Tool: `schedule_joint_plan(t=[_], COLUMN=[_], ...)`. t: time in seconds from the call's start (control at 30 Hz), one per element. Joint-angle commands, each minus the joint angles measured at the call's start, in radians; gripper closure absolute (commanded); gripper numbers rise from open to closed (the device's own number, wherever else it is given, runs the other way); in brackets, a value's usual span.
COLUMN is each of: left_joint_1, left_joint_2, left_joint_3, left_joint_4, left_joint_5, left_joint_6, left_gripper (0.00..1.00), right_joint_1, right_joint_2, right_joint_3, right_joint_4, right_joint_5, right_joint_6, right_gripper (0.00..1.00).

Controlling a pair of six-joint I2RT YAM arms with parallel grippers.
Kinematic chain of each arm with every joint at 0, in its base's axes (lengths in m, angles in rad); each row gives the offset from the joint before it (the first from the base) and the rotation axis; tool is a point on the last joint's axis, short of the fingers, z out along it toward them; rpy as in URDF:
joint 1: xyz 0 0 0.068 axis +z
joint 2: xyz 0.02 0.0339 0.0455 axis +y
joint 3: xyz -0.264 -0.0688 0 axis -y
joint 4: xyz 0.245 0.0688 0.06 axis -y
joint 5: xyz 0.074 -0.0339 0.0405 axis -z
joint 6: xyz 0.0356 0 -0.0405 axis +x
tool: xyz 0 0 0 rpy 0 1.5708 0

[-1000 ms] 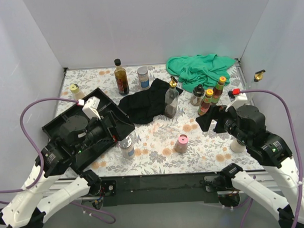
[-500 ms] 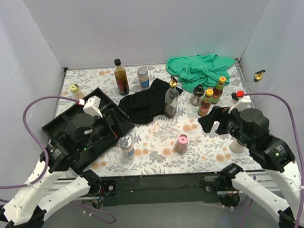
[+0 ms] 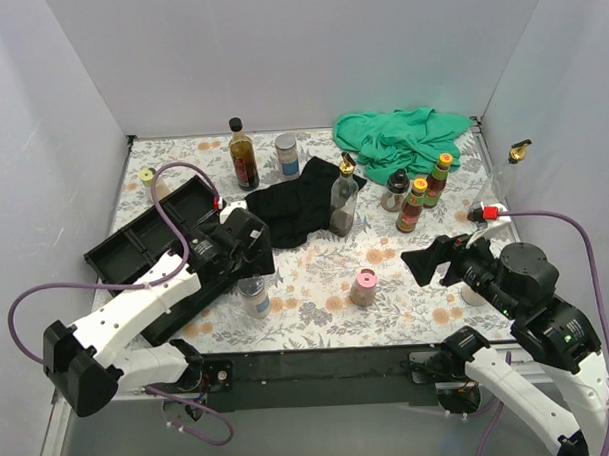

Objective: Organize the condiment bottles
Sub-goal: Pick up the bottle from the center of the board.

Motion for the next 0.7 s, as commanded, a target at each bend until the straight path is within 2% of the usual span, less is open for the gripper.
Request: schedule_joint_plan(t=[0.0,0.53,0.6,0.67], left_joint_1=[-0.004,-0.005,-0.005,-0.005], left_joint_2=[-0.001,-0.061,-0.055,-0.053], left_joint_3=[0.046,-0.092,-0.104,-0.118], left_joint_4=[-0.104,-0.025,-0.003,0.009], left_joint_5=[-0.109,0.107,0.14,0.158], left_joint_6=[0.002,0.012,0.013,0.018], left_gripper=[0.12,0.13,0.15,0.21], right_joint_1=[0.006,0.006,0.006,0.006], right_joint_2=[-0.042,-0.052,-0.054,-0.06], right_joint_3=[-0.006,-0.052,-0.069,-0.08], right_joint_4=[0.059,0.045,0.044,0.045], right_joint_5=[-0.025,0.047,0.056,0.056], right_joint_6=[-0.055,-0.119,-0.124,-0.118], right_gripper=[0.04,0.04,0.04,0.04])
